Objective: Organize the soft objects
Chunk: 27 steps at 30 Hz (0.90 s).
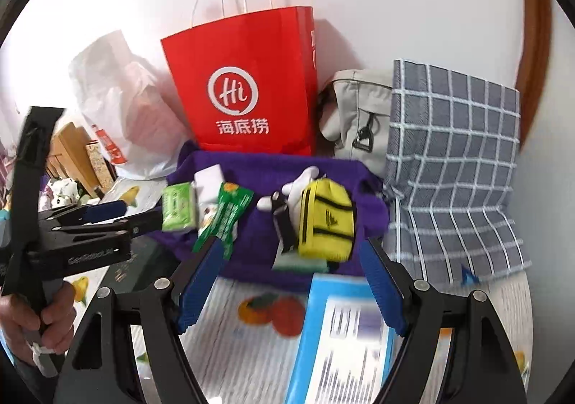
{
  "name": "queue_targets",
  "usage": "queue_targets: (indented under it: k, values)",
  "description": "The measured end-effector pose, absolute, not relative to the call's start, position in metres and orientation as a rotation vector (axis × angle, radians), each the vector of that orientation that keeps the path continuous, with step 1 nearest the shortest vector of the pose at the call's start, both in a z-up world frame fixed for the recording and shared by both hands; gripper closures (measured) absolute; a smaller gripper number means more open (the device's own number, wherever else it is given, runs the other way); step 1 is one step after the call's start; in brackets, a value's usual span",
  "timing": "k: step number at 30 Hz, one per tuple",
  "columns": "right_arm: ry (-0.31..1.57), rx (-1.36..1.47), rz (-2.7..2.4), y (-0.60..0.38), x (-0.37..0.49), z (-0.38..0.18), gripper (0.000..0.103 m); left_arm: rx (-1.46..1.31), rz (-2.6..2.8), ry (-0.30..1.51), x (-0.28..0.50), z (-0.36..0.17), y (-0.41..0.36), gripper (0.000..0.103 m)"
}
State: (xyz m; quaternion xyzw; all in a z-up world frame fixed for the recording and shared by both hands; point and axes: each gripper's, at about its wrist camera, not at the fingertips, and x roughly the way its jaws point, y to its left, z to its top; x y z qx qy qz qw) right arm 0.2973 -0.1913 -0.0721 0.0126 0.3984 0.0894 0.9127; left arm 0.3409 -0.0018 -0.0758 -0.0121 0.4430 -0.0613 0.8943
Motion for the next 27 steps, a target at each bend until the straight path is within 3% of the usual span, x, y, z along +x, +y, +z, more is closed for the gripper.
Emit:
queue_targets:
  k: [5,9,12,27]
  values:
    - [0.823,0.021,0.157,-0.187,0.248,-0.064,0.024,-0.018,-0.137,0.861,0.277,-0.047,-0.002,0.021]
    - [0.799,0.024,0.134,-0.187,0.201,-0.059,0.009,-0.016,-0.097,0.802,0.226,-0.029,-0.001,0.010]
    - [0.780,0.032,0.117,-0.191,0.170,-0.056,0.001,-0.005,-0.068,0.773,0.191,-0.023,-0.004,0.010]
    - [0.763,0.017,0.067,-0.205,0.055,-0.038,0.000,-0.032,-0.060,0.742,0.071,-0.017,-0.007,0.010]
